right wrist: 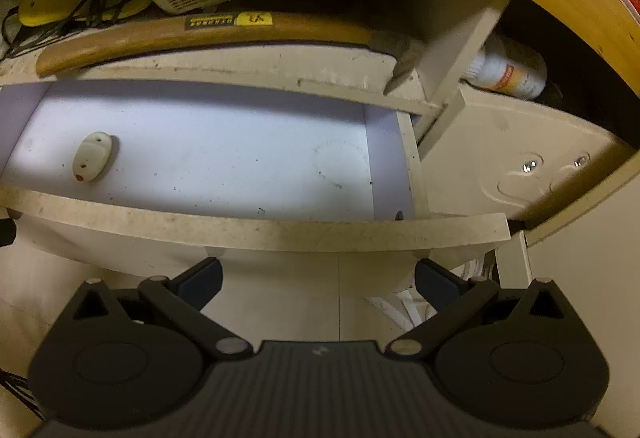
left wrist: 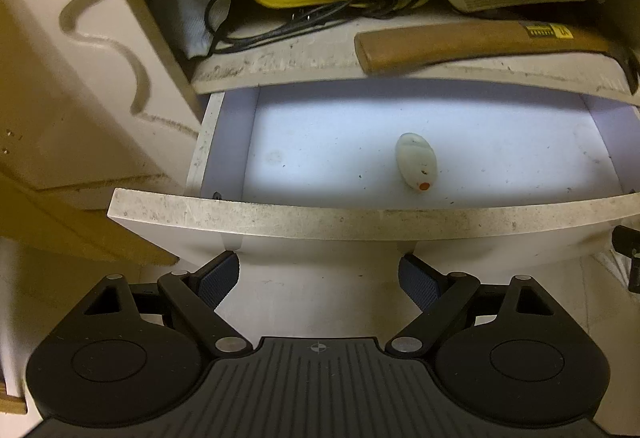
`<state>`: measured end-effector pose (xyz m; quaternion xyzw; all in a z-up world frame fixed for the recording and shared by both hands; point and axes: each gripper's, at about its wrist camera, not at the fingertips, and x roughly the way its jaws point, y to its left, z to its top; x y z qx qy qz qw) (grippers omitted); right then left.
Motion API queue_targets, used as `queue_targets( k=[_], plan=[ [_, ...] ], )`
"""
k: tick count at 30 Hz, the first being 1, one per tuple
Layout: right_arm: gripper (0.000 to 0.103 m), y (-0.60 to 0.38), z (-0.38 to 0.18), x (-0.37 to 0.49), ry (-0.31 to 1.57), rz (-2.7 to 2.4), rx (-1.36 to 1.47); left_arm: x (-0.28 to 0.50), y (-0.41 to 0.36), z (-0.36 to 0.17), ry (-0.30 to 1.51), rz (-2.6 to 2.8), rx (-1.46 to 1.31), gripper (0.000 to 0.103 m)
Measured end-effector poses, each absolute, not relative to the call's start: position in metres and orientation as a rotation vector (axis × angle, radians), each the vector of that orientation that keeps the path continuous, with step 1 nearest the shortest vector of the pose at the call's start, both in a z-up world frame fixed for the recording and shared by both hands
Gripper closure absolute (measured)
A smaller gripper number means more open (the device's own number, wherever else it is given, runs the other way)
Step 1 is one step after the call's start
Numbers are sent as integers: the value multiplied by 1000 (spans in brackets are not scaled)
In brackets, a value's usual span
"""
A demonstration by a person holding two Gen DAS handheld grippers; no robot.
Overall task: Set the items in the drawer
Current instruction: 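Push the white drawer shut with both grippers against its front panel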
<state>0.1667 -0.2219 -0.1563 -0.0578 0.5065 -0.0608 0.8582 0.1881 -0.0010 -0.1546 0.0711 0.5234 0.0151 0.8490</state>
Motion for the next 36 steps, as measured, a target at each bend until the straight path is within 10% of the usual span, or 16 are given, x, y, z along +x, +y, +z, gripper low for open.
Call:
queue_targets(
  k=[36],
  plan=[
    [0, -221, -164, 262, 1016, -135, -135, 266, -12, -161, 1055, 27, 142, 13]
  ],
)
